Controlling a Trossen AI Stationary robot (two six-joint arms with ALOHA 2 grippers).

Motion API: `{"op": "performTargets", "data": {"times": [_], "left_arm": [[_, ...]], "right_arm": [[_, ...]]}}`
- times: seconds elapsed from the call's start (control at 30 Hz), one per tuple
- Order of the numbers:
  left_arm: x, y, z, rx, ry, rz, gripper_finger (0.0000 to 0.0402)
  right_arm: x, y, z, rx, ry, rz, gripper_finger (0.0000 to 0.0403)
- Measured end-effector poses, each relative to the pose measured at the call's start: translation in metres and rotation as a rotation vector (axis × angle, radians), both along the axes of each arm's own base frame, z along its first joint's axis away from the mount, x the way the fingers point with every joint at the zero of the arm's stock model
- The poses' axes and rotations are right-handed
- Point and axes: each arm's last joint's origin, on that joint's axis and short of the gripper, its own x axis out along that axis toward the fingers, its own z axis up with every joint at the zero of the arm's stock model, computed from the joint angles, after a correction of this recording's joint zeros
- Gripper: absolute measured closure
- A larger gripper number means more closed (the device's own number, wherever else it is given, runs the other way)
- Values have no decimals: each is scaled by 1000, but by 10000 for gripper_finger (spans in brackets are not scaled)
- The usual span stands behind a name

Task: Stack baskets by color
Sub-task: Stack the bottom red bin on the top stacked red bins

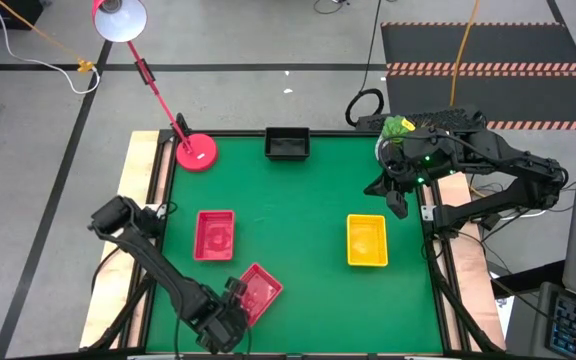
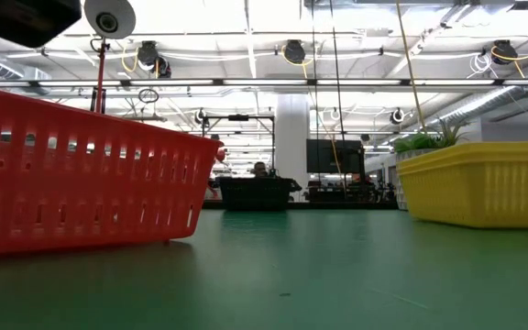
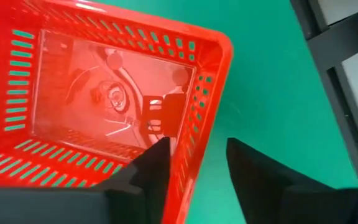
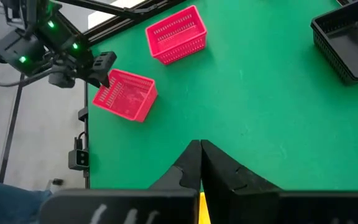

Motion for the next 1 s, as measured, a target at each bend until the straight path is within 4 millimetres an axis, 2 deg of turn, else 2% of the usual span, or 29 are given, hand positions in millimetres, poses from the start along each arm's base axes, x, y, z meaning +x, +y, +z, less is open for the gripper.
{"op": "performTargets", "data": {"times": [0.17,0.63,0.73,0.9,1.0], "left_arm": [[2,-1,-4,6,-6,1,288],[10,0,-4,-43,-35,24,388],[13,2,-3,-59,-39,29,391],[19,5,-3,-69,-55,22,374],[22,9,-3,-67,-57,26,380]], "right_arm": [[0,0,0,2,0,-2,403],[0,0,0,-9,-1,8,403],[0,0,0,-14,-2,12,403],[0,0,0,-17,-2,15,403],[0,0,0,-22,-3,19,403]]}}
